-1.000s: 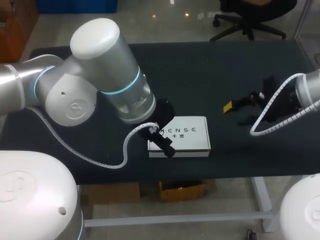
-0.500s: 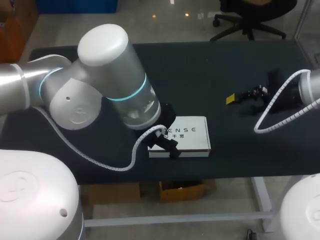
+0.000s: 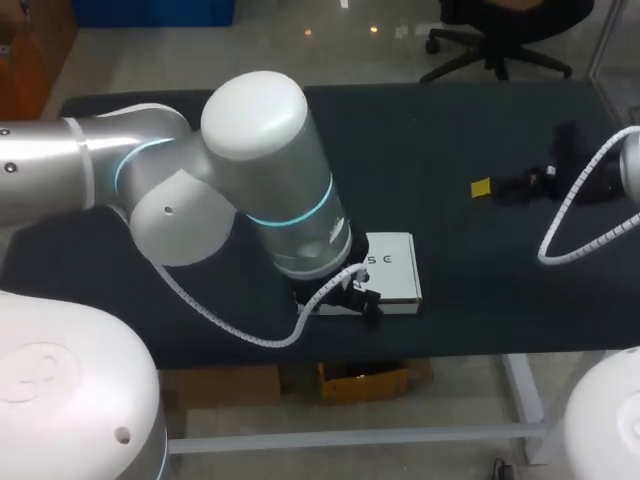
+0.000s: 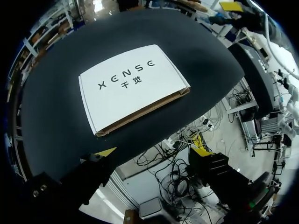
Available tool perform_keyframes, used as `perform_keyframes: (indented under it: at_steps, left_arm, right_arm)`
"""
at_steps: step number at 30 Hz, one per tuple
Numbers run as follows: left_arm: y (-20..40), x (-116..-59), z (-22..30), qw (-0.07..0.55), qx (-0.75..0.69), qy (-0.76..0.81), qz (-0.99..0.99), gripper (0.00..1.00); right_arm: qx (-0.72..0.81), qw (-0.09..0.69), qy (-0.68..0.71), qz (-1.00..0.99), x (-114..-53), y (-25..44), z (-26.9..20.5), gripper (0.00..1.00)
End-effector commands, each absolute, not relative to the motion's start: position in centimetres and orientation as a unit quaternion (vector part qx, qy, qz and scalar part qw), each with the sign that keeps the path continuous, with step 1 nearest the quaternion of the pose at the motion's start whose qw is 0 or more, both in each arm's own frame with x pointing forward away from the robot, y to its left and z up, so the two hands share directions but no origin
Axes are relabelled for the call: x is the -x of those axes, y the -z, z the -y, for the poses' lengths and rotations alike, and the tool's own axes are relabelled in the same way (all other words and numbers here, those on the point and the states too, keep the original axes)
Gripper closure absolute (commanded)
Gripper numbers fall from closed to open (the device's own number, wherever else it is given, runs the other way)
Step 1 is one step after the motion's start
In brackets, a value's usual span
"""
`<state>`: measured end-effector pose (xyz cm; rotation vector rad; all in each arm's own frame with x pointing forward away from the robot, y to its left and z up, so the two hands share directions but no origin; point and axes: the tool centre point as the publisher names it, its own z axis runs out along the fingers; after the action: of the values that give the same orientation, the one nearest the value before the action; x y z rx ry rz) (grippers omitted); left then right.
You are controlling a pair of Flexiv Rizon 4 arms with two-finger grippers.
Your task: Assemble the packaging by folding the flat box into shape, placing the metal phone stand inside, and closing the box properly
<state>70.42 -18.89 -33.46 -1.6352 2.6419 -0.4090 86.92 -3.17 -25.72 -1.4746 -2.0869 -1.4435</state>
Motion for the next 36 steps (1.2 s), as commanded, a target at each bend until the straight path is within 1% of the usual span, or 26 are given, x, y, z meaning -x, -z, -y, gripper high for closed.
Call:
perform_keyframes:
  at_steps: [1,4,9,10,12,30,36]
  left_arm:
    - [34.5,-69.9,19.7,0.019,0.534,0.12,-0.837,0.0]
    - [35.0,-69.8,19.9,0.013,0.547,0.119,-0.829,0.0]
    - [35.6,-69.7,20.4,0.022,0.58,0.102,-0.808,0.0]
    - [35.7,-69.7,20.4,0.011,0.579,0.104,-0.809,0.0]
    - [35.7,-69.7,20.6,0.007,0.591,0.095,-0.801,0.0]
    - [35.8,-69.6,20.7,0.002,0.593,0.09,-0.8,0.0]
    - [36.7,-69.2,20.9,0.005,0.629,0.081,-0.773,0.0]
  right_arm:
    - [0.474,0.099,0.518,0.705,-87.1,25.7,4.1,0.0]
    - [0.461,0.073,0.531,0.707,-87.7,25.5,4.6,0.0]
    - [0.435,0.044,0.544,0.716,-88.3,24.8,5.4,0.0]
    - [0.432,0.039,0.543,0.719,-88.4,24.5,5.5,0.0]
    - [0.434,0.029,0.535,0.724,-88.6,23.9,5.5,0.0]
    - [0.434,0.029,0.535,0.724,-88.6,23.9,5.5,0.0]
    - [0.41,-0.007,0.529,0.743,-89.2,23.9,5.8,0.0]
